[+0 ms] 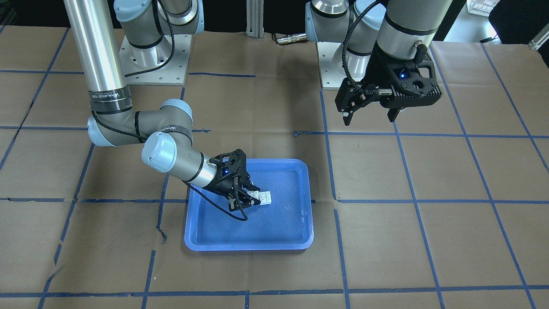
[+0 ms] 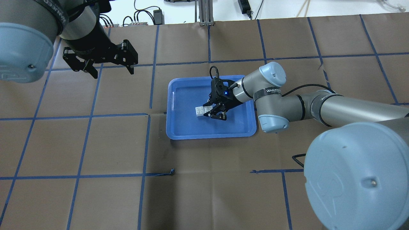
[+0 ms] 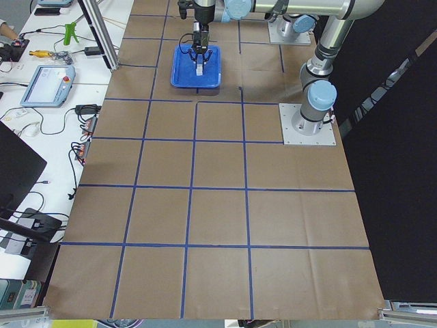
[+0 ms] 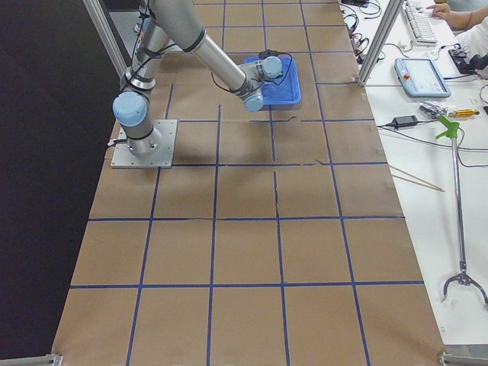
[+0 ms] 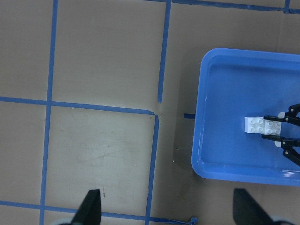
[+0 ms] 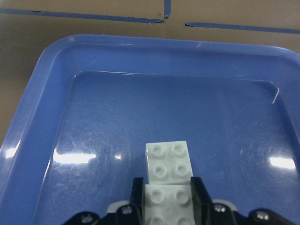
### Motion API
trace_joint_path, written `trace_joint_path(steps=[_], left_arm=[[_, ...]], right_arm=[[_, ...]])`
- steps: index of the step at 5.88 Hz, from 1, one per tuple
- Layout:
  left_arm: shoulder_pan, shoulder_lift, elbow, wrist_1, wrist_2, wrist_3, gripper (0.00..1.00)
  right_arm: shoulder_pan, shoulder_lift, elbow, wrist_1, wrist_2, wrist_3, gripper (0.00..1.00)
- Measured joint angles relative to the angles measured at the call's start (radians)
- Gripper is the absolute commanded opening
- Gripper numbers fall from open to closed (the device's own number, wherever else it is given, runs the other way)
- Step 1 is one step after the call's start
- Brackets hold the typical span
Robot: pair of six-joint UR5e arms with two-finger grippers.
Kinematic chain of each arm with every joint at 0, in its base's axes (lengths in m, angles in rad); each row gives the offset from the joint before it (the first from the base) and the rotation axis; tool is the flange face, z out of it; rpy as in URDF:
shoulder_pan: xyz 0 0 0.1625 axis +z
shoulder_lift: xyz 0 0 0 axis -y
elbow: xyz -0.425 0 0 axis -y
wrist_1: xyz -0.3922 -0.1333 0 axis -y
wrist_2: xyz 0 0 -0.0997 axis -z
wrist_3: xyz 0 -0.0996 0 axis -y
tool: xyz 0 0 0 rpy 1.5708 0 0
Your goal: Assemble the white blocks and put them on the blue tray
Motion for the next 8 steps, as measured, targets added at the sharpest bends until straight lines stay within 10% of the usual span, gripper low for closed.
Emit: trace_joint_path(steps=[4, 8], left_arm=[[-0.001, 0.000, 0.000, 0.000, 0.000, 0.000, 0.99], [0.000, 0.000, 0.000, 0.000, 0.000, 0.000, 0.99]], right_arm=[[0.000, 0.000, -0.003, -0.002, 0.002, -0.001, 0.40], [0.000, 0.000, -0.003, 0.002, 0.008, 0.001, 0.71]])
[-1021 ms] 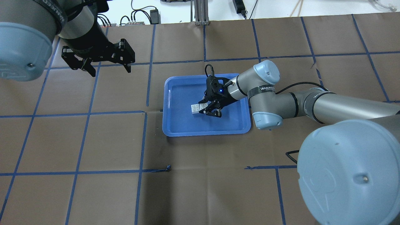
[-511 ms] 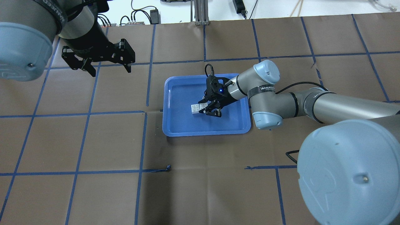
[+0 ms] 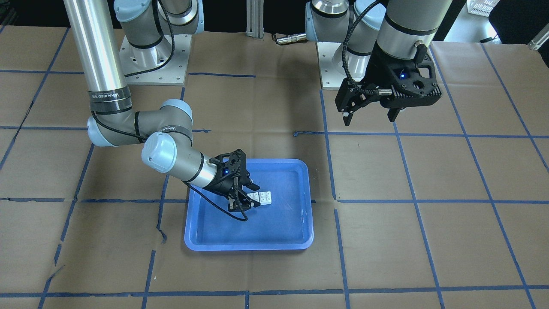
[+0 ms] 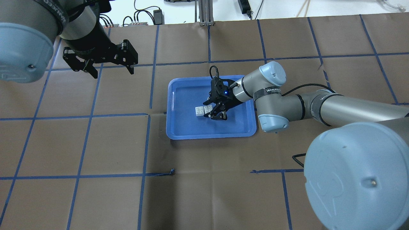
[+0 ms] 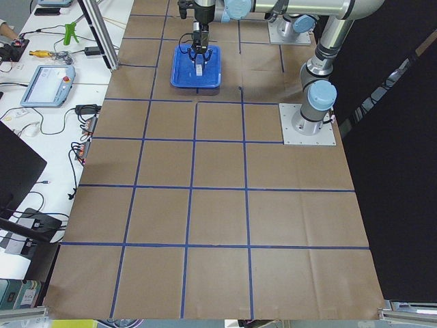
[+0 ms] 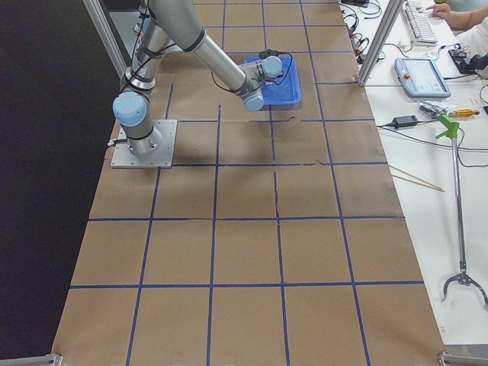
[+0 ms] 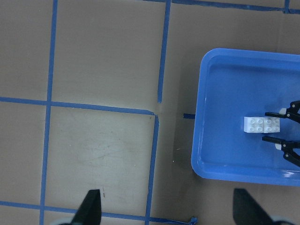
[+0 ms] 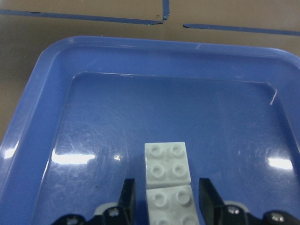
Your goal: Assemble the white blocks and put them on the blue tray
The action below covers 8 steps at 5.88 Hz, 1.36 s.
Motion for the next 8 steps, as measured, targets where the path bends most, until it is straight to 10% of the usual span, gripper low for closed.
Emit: trace_joint_path(steps=[1, 5, 8], left_arm=[[0.000, 0.000, 0.000, 0.000, 0.000, 0.000, 0.99], [0.000, 0.000, 0.000, 0.000, 0.000, 0.000, 0.99], [0.000, 0.000, 0.000, 0.000, 0.000, 0.000, 0.99]], right_arm=[[0.000, 0.000, 0.000, 0.000, 0.012, -0.001, 1.00], [-0.013, -0.045, -0.059, 0.051, -0.058, 0.185, 1.00], [-0.038, -0.183, -0.186, 0.419, -0.356, 0.511, 1.00]])
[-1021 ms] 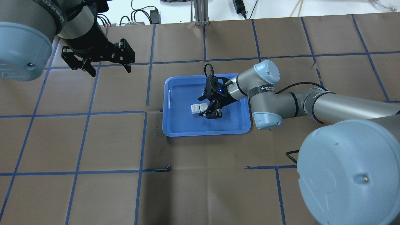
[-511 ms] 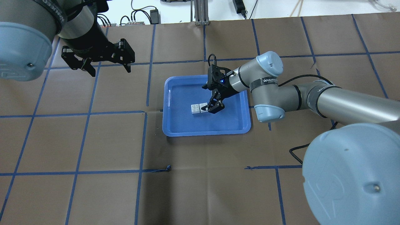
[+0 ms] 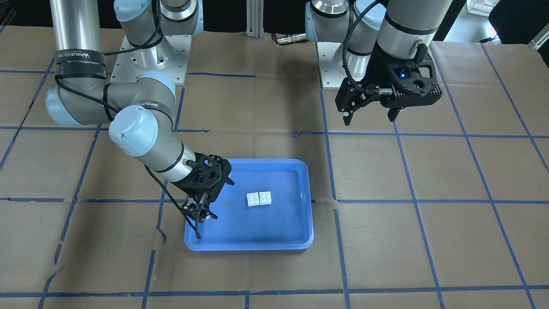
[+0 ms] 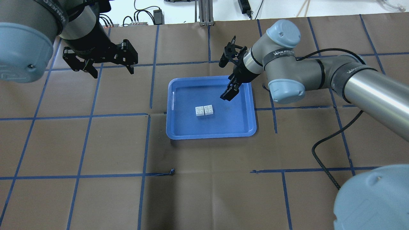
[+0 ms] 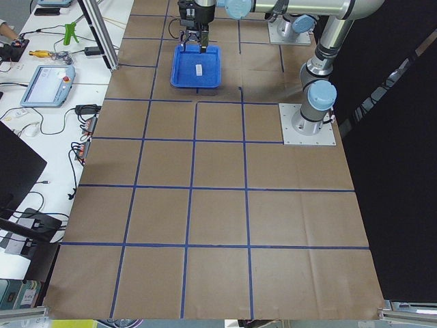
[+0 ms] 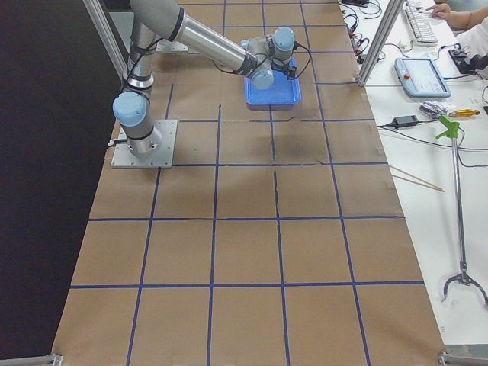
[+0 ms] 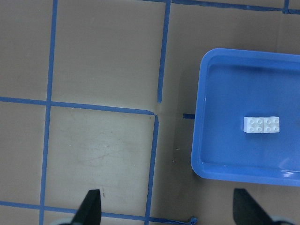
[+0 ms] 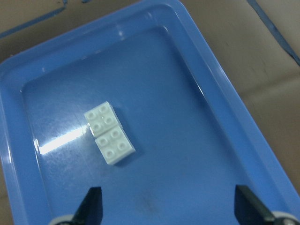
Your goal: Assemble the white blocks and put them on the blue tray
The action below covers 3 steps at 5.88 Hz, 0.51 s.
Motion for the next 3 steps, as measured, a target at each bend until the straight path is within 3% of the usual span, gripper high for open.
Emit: trace_joint_path(steps=[3], left_arm=[[0.000, 0.000, 0.000, 0.000, 0.000, 0.000, 0.99]], right_arm=[[-0.074, -0.112, -0.076, 0.243, -0.180, 0.388, 1.00]])
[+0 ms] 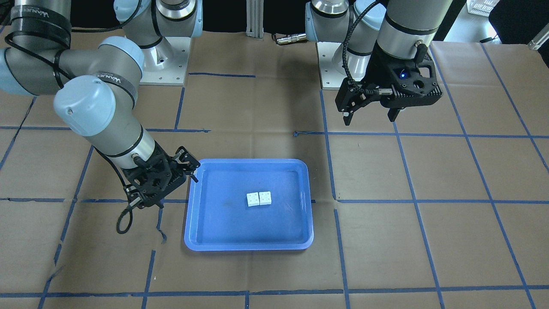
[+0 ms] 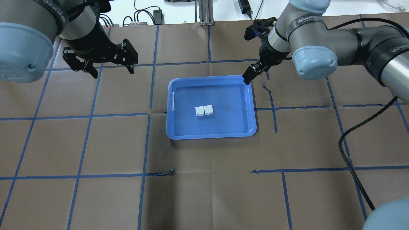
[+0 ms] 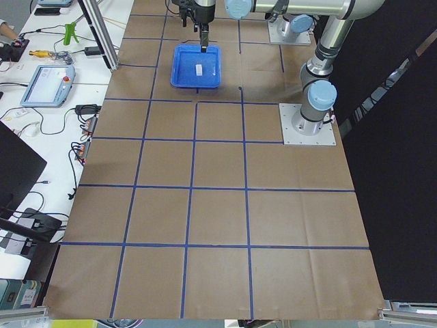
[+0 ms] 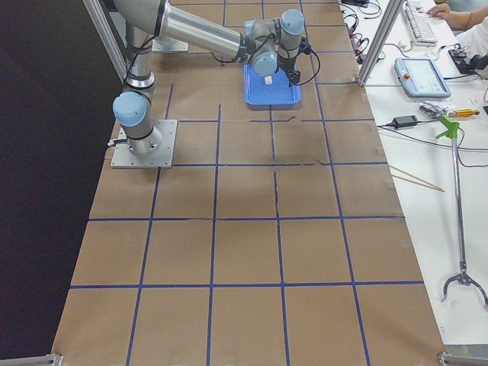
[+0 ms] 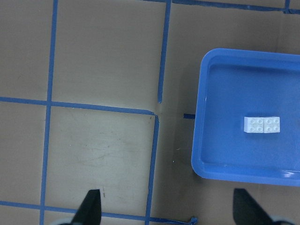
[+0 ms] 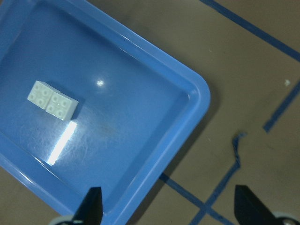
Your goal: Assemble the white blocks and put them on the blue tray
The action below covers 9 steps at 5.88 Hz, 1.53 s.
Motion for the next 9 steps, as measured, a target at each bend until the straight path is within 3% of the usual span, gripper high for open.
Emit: trace_joint_path(steps=[2, 5, 7, 9], left_arm=[[0.000, 0.001, 0.000, -0.001, 0.000, 0.000, 0.99], [0.000, 0.002, 0.000, 0.000, 0.000, 0.000, 0.99], [0.000, 0.002, 0.000, -0.001, 0.000, 0.000, 0.99], [0.000, 0.002, 0.000, -0.001, 0.000, 0.000, 0.99]], right_arm=[[-0.019, -0.089, -0.006, 0.128, -0.111, 0.273, 1.00], [-0.032, -0.181, -0.019, 0.267, -0.127, 0.557, 1.00], [-0.036, -0.233, -0.112, 0.459, -0.176, 0.609, 1.00], [-0.035, -0.250, -0.172, 0.541, -0.213, 0.614, 1.00]])
